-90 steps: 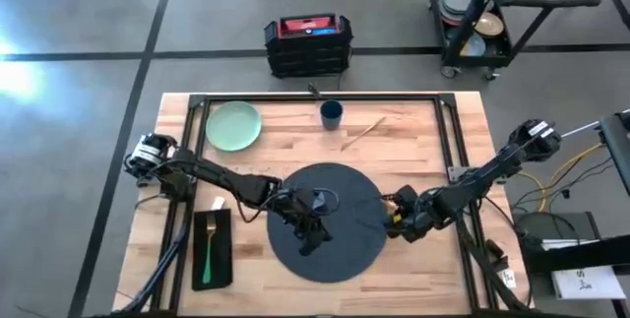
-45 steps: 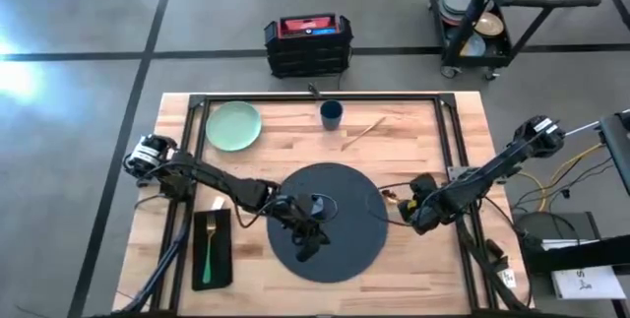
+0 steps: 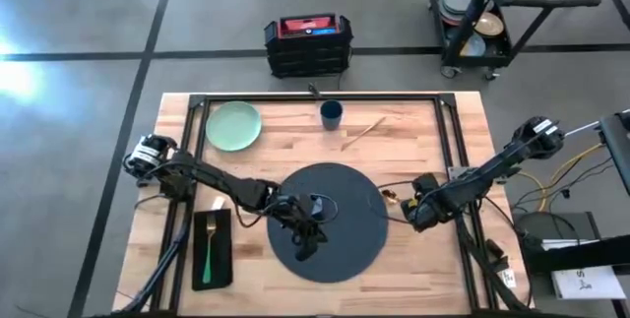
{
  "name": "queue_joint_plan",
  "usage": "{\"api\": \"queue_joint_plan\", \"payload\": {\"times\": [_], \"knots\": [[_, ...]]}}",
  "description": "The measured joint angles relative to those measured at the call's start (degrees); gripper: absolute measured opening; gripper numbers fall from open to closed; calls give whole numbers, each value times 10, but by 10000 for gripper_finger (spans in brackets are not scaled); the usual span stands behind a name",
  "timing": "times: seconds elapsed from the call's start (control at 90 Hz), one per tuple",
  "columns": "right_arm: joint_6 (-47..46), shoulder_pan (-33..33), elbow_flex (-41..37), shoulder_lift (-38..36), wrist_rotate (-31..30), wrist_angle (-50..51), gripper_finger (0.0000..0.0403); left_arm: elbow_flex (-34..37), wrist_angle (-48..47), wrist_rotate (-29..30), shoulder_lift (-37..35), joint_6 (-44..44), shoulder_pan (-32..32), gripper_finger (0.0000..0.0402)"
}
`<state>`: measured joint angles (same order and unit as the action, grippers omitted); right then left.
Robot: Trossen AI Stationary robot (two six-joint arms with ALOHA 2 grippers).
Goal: Set table place
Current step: Adjust the green spoon
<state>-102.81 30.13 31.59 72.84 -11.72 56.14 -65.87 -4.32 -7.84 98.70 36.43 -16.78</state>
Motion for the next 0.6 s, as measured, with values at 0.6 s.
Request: {"api": "queue_joint_plan", "payload": {"times": [0.6], "knots": [[-26, 36, 17, 0, 53, -88, 0, 0, 0, -1, 0, 12, 0, 0]]}}
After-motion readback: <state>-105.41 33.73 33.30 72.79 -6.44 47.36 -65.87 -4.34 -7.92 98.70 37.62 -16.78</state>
